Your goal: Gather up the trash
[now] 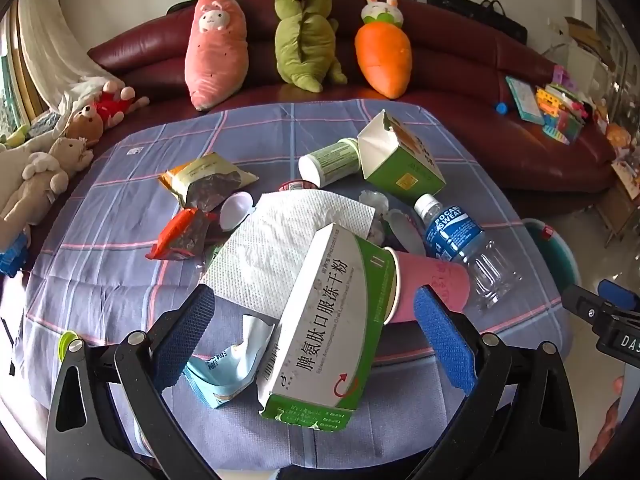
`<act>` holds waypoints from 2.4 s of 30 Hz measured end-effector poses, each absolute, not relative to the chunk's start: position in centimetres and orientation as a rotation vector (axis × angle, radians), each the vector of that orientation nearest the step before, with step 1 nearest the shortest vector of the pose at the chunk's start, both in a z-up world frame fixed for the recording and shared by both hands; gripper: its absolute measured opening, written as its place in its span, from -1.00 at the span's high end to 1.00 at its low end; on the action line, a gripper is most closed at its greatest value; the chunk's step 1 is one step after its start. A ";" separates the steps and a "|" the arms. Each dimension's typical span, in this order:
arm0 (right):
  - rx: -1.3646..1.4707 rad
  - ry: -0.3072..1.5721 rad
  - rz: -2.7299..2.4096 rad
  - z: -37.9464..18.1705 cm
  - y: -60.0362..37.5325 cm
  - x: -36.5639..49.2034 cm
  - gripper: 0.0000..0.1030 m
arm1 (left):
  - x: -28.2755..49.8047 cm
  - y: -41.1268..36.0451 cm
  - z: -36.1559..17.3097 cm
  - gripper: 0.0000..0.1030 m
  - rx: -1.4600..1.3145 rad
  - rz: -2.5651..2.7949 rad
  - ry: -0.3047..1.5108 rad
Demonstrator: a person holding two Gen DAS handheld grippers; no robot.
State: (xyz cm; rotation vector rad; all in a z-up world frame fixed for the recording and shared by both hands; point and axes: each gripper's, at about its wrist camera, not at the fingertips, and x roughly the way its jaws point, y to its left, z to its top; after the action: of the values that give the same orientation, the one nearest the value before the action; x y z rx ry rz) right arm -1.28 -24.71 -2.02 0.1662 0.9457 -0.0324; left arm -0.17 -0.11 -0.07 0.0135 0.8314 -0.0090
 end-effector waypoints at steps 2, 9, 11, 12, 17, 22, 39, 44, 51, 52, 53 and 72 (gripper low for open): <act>0.167 0.947 -0.032 -1.8 -24.8 -1.3 -0.88 | -0.1 -0.1 0.0 -0.92 0.013 -0.010 0.834; 0.167 0.947 -0.032 -2.1 -24.8 -1.3 -0.88 | -0.3 0.1 -0.1 -0.92 0.013 -0.008 0.833; 0.168 0.947 -0.033 -2.1 -24.7 -1.3 -0.88 | -0.3 0.1 -0.2 -0.92 0.015 -0.008 0.834; 0.167 0.947 -0.033 -2.1 -24.7 -1.3 -0.88 | -0.4 0.2 -0.3 -0.92 0.014 -0.009 0.836; 0.165 0.947 -0.033 -2.1 -24.8 -1.2 -0.88 | -0.5 0.2 -0.7 -0.92 0.018 -0.009 0.841; 0.165 0.948 -0.033 -2.1 -24.8 -1.3 -0.88 | -0.5 0.3 -0.9 -0.92 0.020 -0.008 0.844; 0.155 0.929 -0.045 -1.7 -25.0 -1.6 -0.88 | -0.4 1.5 -2.1 -0.92 0.021 -0.037 0.903; 0.156 0.918 -0.041 -1.2 -25.1 -1.6 -0.88 | -0.2 1.7 -3.3 -0.92 0.065 -0.057 0.960; 0.183 0.934 -0.032 -2.0 -25.5 -1.3 -0.88 | 0.4 -0.3 -6.0 -0.92 0.195 -0.058 1.023; 0.187 0.936 -0.033 -2.1 -25.7 -1.3 -0.88 | 0.7 -0.9 -6.4 -0.92 0.231 -0.055 1.028; 0.190 0.937 -0.034 -2.2 -25.8 -1.3 -0.88 | 1.0 -1.3 -6.7 -0.92 0.259 -0.056 1.033; 0.172 1.053 -0.012 -5.0 -26.4 1.7 -0.88 | 2.3 -0.7 -8.0 -0.40 0.247 -0.171 1.010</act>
State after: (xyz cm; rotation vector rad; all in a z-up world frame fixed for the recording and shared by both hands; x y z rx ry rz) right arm 1.74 -26.35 -5.02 0.1719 1.0528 -0.0120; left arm 2.31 -0.69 -7.98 0.2466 1.0097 -0.1709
